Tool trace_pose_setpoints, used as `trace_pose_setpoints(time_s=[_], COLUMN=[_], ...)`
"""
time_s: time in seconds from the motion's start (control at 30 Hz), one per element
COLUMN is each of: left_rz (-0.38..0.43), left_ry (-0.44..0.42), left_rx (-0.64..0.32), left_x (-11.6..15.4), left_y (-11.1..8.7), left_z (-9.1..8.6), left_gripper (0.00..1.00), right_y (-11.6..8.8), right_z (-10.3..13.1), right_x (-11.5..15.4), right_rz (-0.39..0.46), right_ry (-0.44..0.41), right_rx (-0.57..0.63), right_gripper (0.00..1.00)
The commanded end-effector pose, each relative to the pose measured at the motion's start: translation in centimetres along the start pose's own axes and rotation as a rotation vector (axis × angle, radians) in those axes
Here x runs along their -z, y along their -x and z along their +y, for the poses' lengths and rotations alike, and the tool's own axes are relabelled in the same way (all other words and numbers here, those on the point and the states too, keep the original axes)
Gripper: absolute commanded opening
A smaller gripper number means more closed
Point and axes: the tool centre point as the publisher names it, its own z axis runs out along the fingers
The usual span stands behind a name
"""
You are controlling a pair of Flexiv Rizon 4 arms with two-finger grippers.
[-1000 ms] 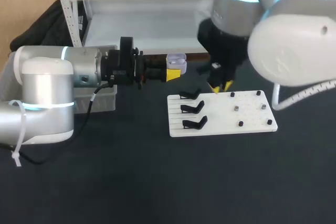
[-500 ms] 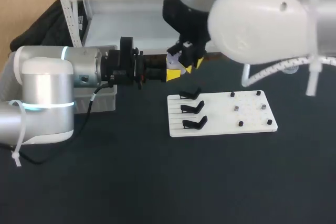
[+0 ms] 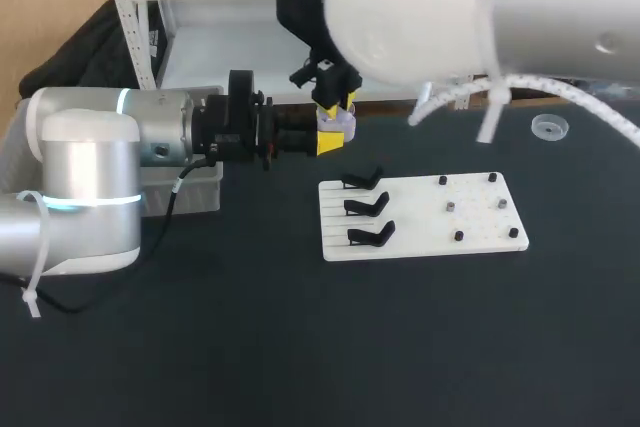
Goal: Pick up each earbud case from the left stands, insert the matching earbuds, close the lid, and place the case in the box.
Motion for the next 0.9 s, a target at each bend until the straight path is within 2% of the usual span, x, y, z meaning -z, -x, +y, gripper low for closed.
trace_pose_setpoints(time_s=[0.03, 0.23, 0.9], left_rz=[0.0, 0.0, 0.0], left_ry=[0.003, 0.003, 0.003], left_rx=[0.0, 0.0, 0.0], left_x=[0.0, 0.0, 0.0], left_y=[0.0, 0.0, 0.0], left_z=[-0.1, -0.1, -0.1], left_gripper=[0.0, 0.0, 0.0], right_y=[1.5, 2.1, 1.5], right_z=[0.0, -0.6, -1.2], right_x=[-0.6, -1.0, -2.6], right_rz=[0.061, 0.071, 0.107], right_ry=[-0.007, -0.005, -0.01], right_rx=[-0.003, -0.009, -0.005], right_gripper=[0.0, 0.0, 0.0])
